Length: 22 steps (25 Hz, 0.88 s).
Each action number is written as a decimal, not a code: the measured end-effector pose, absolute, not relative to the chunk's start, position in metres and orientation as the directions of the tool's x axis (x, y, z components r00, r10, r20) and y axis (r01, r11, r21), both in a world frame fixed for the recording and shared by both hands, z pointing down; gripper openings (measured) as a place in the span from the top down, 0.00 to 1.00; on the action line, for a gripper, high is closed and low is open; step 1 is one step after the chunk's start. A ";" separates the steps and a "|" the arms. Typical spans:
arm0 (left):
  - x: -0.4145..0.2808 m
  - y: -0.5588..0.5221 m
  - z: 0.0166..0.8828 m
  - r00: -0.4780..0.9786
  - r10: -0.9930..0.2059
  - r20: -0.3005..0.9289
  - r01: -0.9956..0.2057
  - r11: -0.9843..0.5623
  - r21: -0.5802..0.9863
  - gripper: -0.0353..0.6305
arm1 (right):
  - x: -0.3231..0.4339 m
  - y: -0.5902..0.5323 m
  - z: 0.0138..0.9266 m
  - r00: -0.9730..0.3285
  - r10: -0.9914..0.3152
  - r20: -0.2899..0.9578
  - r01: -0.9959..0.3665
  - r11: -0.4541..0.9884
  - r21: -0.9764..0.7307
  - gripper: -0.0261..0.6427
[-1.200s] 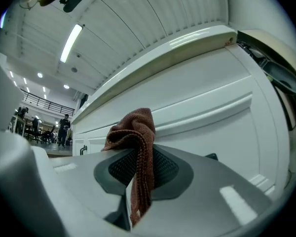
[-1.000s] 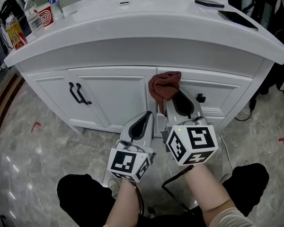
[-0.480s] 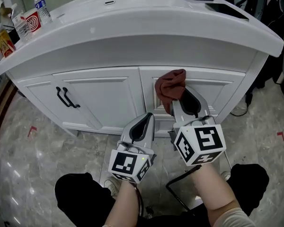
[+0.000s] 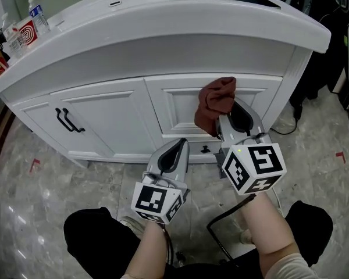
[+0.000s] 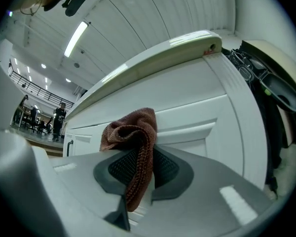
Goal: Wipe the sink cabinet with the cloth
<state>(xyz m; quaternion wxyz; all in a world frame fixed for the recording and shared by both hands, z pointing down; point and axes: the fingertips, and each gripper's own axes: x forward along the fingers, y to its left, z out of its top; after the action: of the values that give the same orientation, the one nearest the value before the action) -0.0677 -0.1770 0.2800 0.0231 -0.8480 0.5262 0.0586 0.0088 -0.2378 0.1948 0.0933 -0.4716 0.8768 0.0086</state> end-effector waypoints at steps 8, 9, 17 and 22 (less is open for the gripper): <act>-0.042 -0.183 0.281 0.481 -0.867 -0.132 -0.871 -0.489 0.039 0.95 | 0.067 -0.243 0.194 -0.417 -0.892 -0.173 -0.900 0.432 -0.057 0.82; -0.039 -0.183 0.280 0.487 -0.863 -0.134 -0.868 -0.495 0.039 0.95 | 0.074 -0.244 0.194 -0.402 -0.900 -0.170 -0.908 0.416 -0.054 0.82; -0.020 -0.181 0.279 0.524 -0.840 -0.143 -0.844 -0.535 0.049 0.95 | 0.123 -0.240 0.193 -0.290 -0.944 -0.158 -0.946 0.308 -0.103 0.83; -0.028 -0.178 0.278 0.517 -0.843 -0.149 -0.847 -0.529 0.054 0.95 | 0.135 -0.230 0.194 -0.225 -0.960 -0.164 -0.955 0.251 -0.160 0.83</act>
<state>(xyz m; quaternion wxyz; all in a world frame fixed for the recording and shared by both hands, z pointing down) -0.0277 -0.1784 0.2783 0.0126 -0.8707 0.4853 0.0787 0.1349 -0.2298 0.1937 0.1148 -0.6118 0.7826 -0.0125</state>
